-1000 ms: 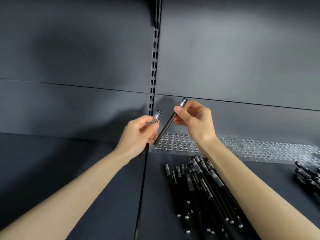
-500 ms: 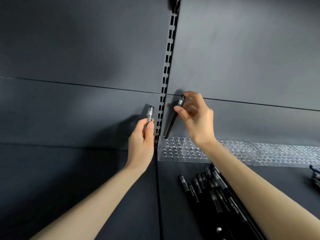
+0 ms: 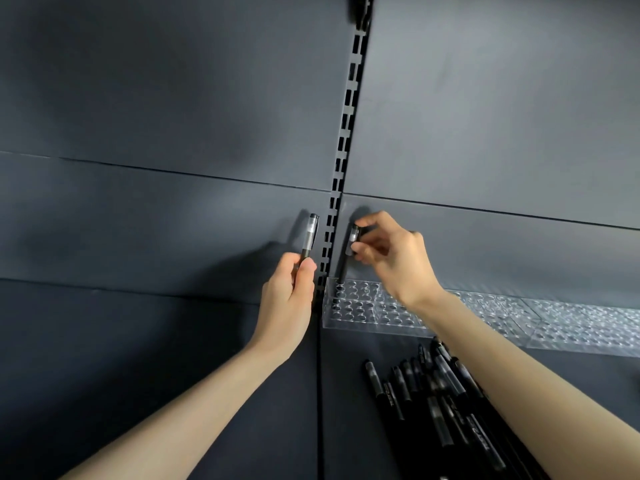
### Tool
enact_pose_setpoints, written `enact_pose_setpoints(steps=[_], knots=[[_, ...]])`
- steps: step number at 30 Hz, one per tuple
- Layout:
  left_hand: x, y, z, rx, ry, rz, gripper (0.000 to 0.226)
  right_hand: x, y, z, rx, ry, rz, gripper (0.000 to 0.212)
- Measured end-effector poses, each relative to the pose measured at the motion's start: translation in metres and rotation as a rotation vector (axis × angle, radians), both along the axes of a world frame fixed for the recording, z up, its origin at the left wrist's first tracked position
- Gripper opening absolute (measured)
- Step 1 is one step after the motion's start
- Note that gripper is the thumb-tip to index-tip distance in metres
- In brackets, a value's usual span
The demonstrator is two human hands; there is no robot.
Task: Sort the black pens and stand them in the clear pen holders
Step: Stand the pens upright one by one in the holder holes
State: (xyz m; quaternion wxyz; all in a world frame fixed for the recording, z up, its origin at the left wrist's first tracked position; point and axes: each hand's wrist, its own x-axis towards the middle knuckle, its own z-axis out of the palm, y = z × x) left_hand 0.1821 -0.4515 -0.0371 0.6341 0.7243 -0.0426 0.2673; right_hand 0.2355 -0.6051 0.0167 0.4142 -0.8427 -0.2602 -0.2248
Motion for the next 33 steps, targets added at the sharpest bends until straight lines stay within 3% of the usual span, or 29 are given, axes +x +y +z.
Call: enact_pose_setpoints(steps=[8,10,13,16,20,26,30,33], knots=[[-0.008,-0.008,0.0,0.048,0.013,-0.038,0.021,-0.007,-0.004,0.0,-0.056,-0.033,-0.068,0.025],[-0.009,-0.011,0.0,0.026,0.021,-0.074,0.019,-0.014,-0.004,0.004,0.031,-0.022,-0.063,0.021],[-0.011,-0.014,0.002,0.03,0.006,-0.164,0.018,-0.027,-0.005,0.01,0.244,0.15,0.122,0.015],[-0.014,-0.019,0.002,0.006,0.016,-0.251,0.018,-0.033,-0.007,0.011,0.348,0.226,0.258,0.019],[-0.02,-0.025,0.004,0.045,0.021,-0.325,0.015,-0.036,-0.011,0.014,0.439,0.265,0.275,0.022],[-0.006,-0.007,-0.01,0.382,-0.088,0.03,0.016,-0.027,-0.024,0.025,0.421,0.076,0.113,0.029],[0.003,0.001,-0.015,0.469,0.001,0.04,0.038,-0.019,-0.027,0.034,0.449,-0.02,0.011,0.03],[0.007,-0.002,-0.014,0.472,-0.003,0.051,0.039,-0.014,-0.026,0.035,0.439,-0.046,-0.011,0.031]])
